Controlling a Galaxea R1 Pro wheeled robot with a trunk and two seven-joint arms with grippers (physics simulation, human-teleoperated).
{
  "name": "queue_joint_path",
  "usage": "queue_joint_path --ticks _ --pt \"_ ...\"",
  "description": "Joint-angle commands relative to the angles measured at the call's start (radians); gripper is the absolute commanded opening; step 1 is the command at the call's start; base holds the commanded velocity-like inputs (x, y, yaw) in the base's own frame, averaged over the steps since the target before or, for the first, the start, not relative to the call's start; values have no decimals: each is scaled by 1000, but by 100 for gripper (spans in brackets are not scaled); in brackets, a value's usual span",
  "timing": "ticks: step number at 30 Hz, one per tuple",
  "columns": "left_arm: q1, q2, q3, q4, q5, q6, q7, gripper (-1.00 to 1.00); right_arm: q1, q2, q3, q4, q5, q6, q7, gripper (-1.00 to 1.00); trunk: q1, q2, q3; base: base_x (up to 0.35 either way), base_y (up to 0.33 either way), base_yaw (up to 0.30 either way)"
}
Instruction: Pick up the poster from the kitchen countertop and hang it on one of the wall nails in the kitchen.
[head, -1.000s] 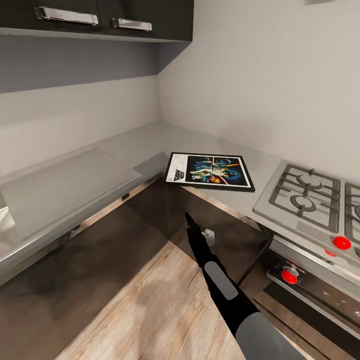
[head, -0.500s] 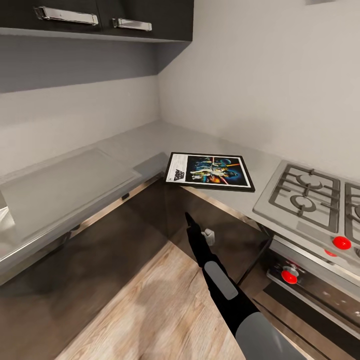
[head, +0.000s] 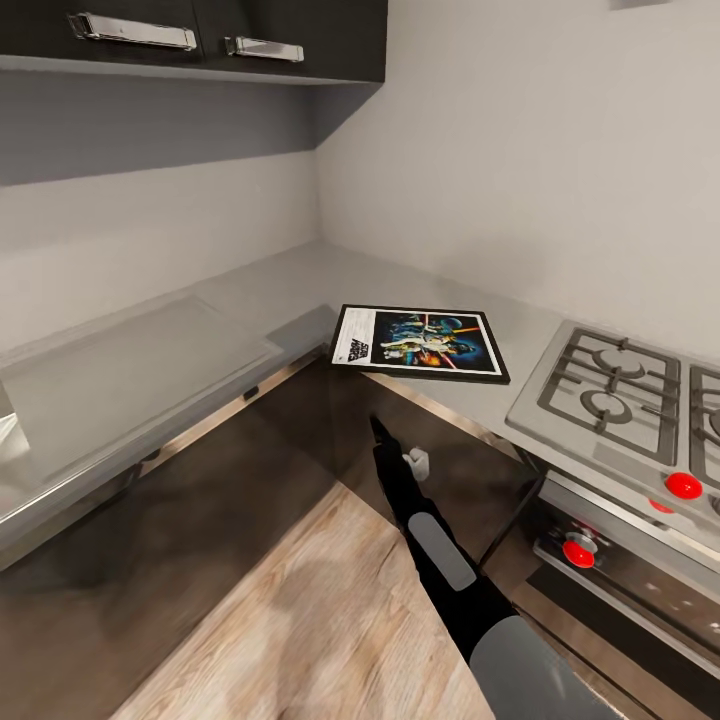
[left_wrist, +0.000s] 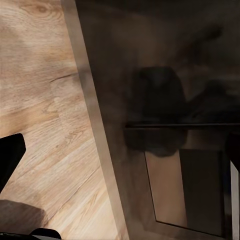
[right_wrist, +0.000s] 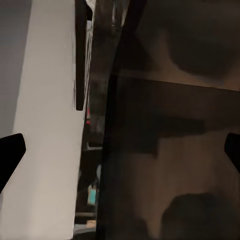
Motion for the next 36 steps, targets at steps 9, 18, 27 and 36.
queue_joint_path --ticks 9,18,27,36 --pt "1 0 0 -1 4 8 -2 100 -32 1 4 2 -11 -7 -21 100 0 0 -1 20 2 0" --pt "1 0 0 -1 4 8 -2 100 -40 1 4 2 -11 -8 -28 100 0 0 -1 56 9 0" --pt "1 0 0 -1 4 8 -2 100 -50 1 4 2 -11 -8 -45 100 0 0 -1 100 33 0" --pt "1 0 0 -2 4 8 -2 100 -52 1 4 2 -11 -7 -49 100 0 0 -1 93 106 0"
